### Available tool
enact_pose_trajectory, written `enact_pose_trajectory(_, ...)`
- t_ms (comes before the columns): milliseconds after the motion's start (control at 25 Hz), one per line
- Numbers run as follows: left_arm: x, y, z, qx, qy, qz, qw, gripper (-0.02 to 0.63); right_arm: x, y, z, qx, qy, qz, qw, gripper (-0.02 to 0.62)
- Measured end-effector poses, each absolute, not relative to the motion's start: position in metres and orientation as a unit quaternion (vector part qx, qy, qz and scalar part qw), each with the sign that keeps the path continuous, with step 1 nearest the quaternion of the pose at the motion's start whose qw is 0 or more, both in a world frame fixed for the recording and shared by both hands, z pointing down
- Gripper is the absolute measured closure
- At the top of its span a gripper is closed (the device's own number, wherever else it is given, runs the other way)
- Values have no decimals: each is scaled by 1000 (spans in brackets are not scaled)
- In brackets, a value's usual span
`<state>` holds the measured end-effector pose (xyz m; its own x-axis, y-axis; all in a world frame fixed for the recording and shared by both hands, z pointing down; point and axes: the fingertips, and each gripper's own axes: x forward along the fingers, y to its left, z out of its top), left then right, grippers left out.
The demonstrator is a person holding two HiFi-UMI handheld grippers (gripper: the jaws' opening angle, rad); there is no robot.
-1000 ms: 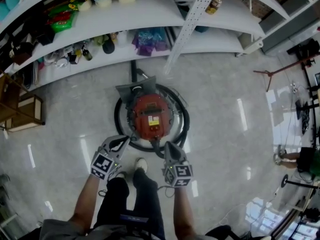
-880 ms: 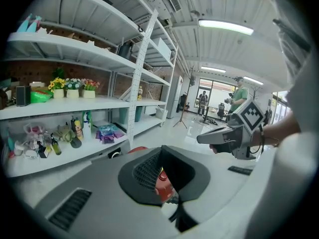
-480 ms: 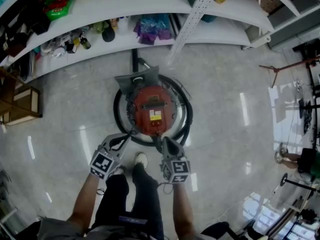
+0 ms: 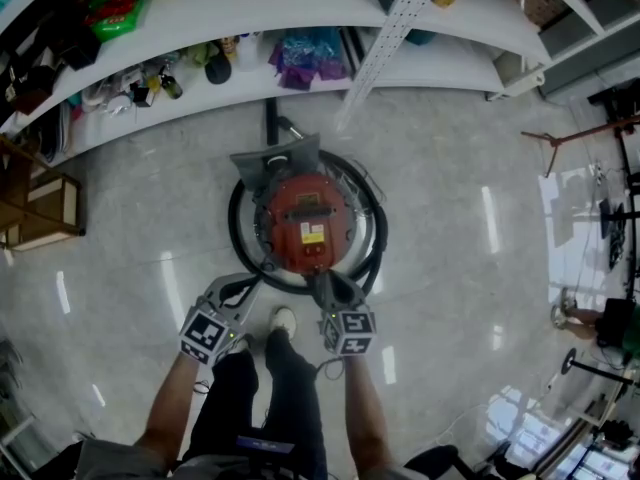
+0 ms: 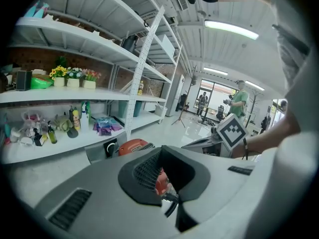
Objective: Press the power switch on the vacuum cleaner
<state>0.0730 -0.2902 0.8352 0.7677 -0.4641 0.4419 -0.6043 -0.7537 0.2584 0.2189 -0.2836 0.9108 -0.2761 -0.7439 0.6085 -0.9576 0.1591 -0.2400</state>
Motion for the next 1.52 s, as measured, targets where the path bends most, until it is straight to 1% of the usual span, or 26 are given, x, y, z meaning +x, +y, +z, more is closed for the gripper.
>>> enact_pose_trajectory(200, 75, -288, 839, 917, -293, 175, 206, 600, 217, -288, 926, 568, -739, 310, 185, 583)
enact_pose_trajectory(400, 74, -288, 839, 917, -292, 178, 204, 600, 223, -292, 945, 577, -725, 333, 174, 583)
enact_pose_trajectory(1120, 63, -285, 859, 911, -302, 179, 218, 600, 224, -310, 1007, 580, -708, 336, 221, 583)
enact_pose_trajectory(1520, 56, -297, 867, 909, -307, 179, 219, 600, 225, -320, 1030, 581, -702, 345, 226, 583)
